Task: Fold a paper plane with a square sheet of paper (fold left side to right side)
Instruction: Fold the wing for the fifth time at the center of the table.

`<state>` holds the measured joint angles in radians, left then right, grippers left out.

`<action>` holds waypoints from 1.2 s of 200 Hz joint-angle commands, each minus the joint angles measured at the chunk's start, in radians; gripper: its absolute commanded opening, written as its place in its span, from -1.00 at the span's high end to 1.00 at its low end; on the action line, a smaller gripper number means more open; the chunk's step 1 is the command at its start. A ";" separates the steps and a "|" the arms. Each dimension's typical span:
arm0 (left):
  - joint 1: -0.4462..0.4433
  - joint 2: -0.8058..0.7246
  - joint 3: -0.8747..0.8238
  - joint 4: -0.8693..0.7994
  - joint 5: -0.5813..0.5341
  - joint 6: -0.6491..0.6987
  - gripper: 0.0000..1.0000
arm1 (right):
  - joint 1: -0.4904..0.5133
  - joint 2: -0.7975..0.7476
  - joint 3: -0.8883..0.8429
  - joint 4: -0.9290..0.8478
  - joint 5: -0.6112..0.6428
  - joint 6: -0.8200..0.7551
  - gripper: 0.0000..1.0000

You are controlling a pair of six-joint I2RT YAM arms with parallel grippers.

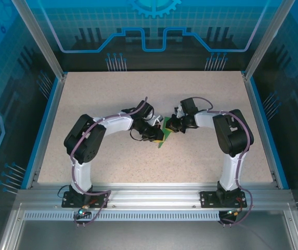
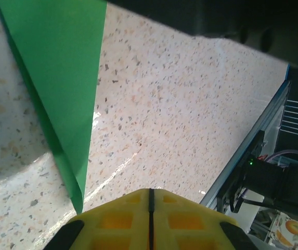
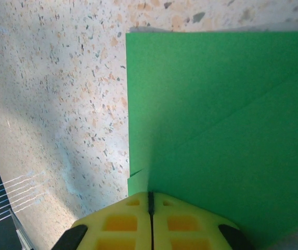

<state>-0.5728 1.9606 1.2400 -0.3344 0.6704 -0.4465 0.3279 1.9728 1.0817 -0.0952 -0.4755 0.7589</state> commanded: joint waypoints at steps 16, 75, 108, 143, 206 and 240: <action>-0.006 0.048 0.007 -0.008 0.014 -0.016 0.83 | 0.022 0.057 -0.005 -0.063 0.058 -0.018 0.87; -0.007 0.097 0.021 -0.027 0.008 0.000 0.83 | 0.023 0.058 -0.001 -0.073 0.065 -0.020 0.87; -0.004 0.105 0.024 -0.039 -0.009 0.008 0.83 | 0.023 0.058 0.004 -0.084 0.067 -0.024 0.87; 0.000 0.107 0.018 -0.038 -0.015 0.001 0.83 | 0.023 0.056 0.011 -0.111 0.084 -0.036 0.87; 0.019 0.109 -0.006 -0.015 -0.011 -0.026 0.84 | 0.024 0.061 0.018 -0.135 0.101 -0.049 0.87; 0.022 0.124 0.000 -0.028 0.006 -0.024 0.84 | 0.022 0.061 0.023 -0.144 0.103 -0.053 0.87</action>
<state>-0.5591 2.0533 1.2423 -0.3386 0.6666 -0.4587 0.3363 1.9816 1.1130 -0.1390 -0.4568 0.7280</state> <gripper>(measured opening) 0.081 0.068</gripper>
